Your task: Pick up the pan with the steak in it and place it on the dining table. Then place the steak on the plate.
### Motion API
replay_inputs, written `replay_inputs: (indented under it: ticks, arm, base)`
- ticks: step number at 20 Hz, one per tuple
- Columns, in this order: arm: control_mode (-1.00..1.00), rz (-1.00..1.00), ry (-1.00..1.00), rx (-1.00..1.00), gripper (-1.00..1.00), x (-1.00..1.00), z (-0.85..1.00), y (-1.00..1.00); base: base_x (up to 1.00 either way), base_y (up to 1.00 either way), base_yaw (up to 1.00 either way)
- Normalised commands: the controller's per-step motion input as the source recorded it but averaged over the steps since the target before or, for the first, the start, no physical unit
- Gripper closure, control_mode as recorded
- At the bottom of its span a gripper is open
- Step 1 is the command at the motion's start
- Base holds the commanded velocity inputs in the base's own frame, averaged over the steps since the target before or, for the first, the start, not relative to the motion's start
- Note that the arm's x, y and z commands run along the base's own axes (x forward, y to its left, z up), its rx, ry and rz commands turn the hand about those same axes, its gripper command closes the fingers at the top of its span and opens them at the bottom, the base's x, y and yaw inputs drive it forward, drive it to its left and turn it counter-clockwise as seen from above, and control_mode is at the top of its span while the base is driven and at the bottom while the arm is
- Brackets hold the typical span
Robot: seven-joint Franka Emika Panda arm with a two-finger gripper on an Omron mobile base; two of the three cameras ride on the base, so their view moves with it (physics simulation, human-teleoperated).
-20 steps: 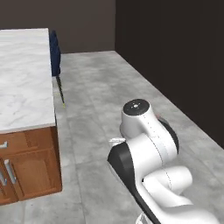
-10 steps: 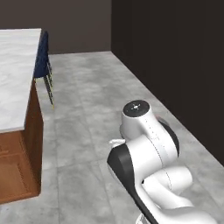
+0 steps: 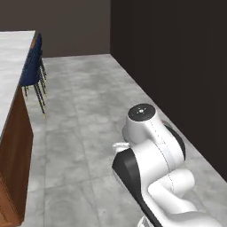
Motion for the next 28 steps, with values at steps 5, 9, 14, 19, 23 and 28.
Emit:
replay_inputs:
  ticks: [5, 9, 14, 19, 23, 28]
  arm:
    - [1.00, 0.00, 0.00, 0.00, 1.00, 0.00, 0.00, 0.00]
    - [1.00, 0.00, 0.00, 0.00, 1.00, 0.00, 0.00, 0.00]
    - [1.00, 0.00, 0.00, 0.00, 1.00, 0.00, 0.00, 0.00]
    - [1.00, 0.00, 0.00, 0.00, 1.00, 0.00, 0.00, 0.00]
    - [1.00, 0.00, 0.00, 0.00, 1.00, 0.00, 0.00, 0.00]
    - [1.00, 0.00, 0.00, 0.00, 1.00, 0.00, 0.00, 0.00]
  base:
    - [1.00, -0.31, 0.00]
    - [1.00, -0.30, 0.00]
    - [1.00, -0.32, 0.00]
    - [1.00, -0.30, 0.00]
    - [1.00, -0.30, 0.00]
    - [1.00, -0.30, 0.00]
